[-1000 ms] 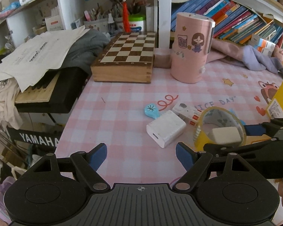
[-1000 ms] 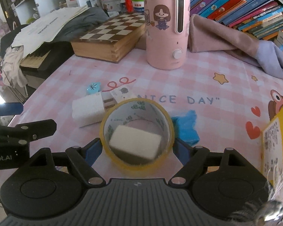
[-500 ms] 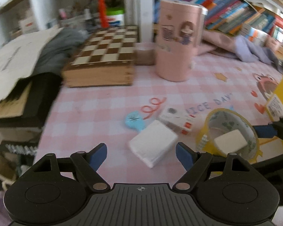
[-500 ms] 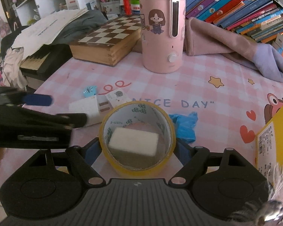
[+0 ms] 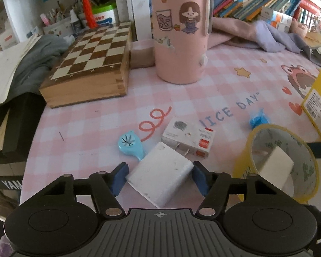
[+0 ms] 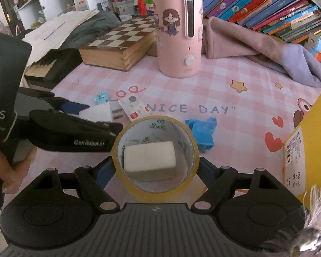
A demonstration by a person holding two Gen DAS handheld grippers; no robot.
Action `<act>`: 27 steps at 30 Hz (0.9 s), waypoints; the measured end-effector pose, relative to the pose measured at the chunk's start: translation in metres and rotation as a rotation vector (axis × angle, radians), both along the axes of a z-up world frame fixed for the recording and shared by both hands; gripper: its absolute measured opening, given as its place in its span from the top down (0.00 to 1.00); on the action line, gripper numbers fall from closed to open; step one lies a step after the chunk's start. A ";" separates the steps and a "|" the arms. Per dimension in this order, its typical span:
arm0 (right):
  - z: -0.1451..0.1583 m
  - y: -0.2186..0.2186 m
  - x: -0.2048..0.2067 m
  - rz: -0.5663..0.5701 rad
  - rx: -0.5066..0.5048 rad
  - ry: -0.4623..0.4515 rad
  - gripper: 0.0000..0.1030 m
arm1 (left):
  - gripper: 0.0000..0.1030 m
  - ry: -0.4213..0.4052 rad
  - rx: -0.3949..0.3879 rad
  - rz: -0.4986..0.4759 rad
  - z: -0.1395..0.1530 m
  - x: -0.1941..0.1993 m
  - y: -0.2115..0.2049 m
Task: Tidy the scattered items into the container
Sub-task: 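Lower the right tool around the yellow tape roll while the left tool approaches the white block, then grasp the yellow tape roll with the right tool while the left tool grasps the white charger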
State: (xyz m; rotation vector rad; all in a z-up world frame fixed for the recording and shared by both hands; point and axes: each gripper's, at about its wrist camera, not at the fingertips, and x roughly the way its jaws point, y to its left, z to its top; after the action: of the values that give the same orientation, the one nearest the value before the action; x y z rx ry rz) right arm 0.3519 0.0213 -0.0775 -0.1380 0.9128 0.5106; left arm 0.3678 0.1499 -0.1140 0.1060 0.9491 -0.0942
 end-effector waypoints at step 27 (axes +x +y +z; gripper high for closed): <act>0.045 -0.006 -0.037 0.047 0.041 -0.140 0.22 | 0.37 -0.158 -0.126 0.145 0.073 -0.089 0.017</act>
State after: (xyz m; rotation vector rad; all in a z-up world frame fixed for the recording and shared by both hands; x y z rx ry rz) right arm 0.3144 0.0150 -0.0325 -0.1560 0.7638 0.5561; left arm 0.2790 0.1666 -0.0412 -0.0712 0.7888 -0.0116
